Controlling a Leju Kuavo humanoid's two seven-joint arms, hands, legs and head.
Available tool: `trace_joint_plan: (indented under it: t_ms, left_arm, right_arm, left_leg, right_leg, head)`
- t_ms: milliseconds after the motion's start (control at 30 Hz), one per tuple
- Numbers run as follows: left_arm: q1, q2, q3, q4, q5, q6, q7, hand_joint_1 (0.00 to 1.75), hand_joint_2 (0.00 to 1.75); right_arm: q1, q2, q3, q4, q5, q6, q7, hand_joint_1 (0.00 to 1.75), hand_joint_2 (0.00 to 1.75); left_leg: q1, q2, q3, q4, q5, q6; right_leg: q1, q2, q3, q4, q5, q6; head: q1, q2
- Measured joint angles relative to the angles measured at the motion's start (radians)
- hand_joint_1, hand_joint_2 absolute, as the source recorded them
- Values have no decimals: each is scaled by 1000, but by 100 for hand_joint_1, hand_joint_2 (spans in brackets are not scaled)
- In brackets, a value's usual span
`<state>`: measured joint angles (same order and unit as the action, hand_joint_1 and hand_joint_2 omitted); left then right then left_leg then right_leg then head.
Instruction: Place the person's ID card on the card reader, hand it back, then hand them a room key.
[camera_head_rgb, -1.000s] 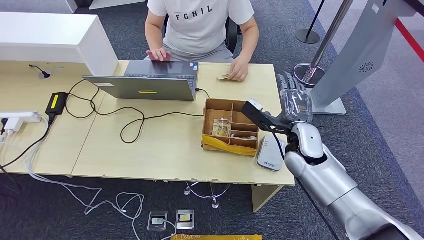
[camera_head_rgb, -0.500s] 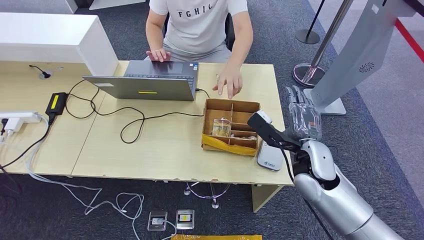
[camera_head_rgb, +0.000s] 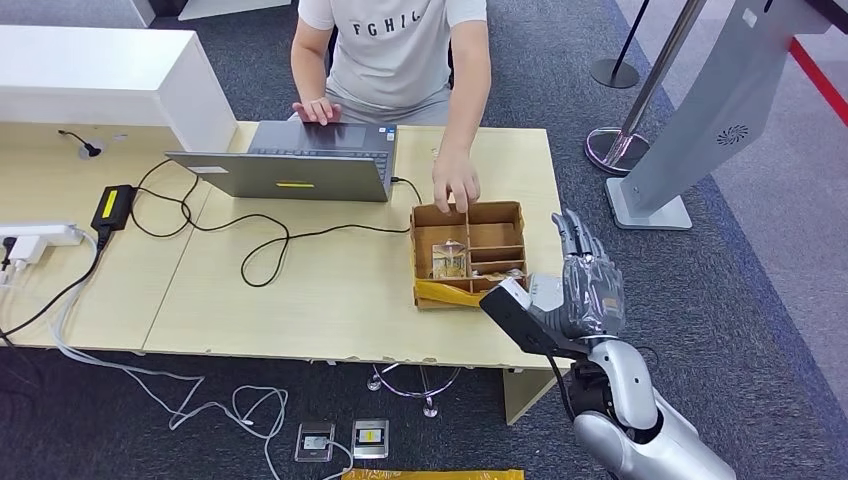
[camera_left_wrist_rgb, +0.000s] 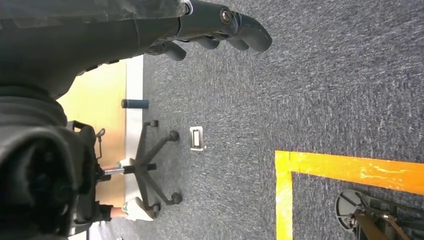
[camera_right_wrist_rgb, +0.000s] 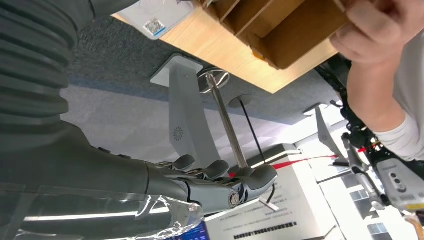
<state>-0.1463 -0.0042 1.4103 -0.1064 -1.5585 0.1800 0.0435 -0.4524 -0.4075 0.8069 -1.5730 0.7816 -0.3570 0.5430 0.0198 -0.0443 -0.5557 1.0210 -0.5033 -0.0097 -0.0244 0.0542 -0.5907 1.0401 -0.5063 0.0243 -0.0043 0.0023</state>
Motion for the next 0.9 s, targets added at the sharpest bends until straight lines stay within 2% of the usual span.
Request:
trace_joint_plan:
  t_ms: [467, 900]
  left_arm:
    - [-1, -8, 7, 0, -10, 7, 0, 0, 0]
    - [-2, -12, 19, 0, -11, 9, 15, 0, 0]
  right_arm:
    - [22, 59, 48, 61, 43, -14, -36, 0, 175]
    - [-2, 177, 70, 239, 203, -4, -77, 0, 175]
  left_leg:
    - [0, 0, 0, 0, 0, 0]
    - [1, 0, 0, 0, 0, 0]
  right_leg:
    - [0, 0, 0, 0, 0, 0]
    - [1, 0, 0, 0, 0, 0]
  head:
    - [0, 0]
    - [0, 0]
